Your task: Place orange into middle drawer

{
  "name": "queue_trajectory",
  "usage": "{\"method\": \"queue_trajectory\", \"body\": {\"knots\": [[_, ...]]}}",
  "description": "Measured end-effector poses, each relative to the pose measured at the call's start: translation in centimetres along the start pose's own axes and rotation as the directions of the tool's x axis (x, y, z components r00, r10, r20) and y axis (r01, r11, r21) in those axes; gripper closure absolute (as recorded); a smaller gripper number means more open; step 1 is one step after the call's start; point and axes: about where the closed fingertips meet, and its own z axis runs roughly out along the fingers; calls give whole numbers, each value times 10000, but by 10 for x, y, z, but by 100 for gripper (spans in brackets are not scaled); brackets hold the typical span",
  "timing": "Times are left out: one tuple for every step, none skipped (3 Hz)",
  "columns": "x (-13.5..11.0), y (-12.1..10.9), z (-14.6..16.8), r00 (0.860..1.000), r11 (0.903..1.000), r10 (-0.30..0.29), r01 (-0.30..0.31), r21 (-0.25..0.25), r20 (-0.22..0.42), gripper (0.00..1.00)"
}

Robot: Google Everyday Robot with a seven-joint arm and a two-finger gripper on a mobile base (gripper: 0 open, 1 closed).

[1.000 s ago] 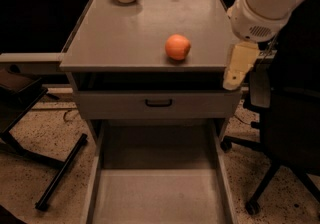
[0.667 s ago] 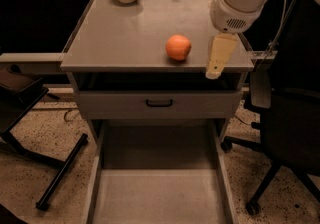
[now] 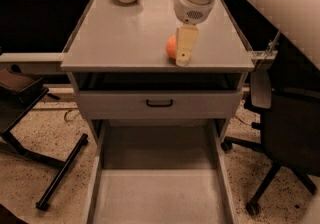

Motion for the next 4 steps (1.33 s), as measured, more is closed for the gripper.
{"method": "queue_trajectory", "body": {"knots": [[4,-40,56,9978,9978,-160,119,-647,-646,0],[4,-40,56,9978,9978,-160,119,-647,-646,0],[4,-40,63,9973,9966,-119,60,-818,-722,0],[3,-39,74,9970,9946,-121,40,-1039,-771,0]]}}
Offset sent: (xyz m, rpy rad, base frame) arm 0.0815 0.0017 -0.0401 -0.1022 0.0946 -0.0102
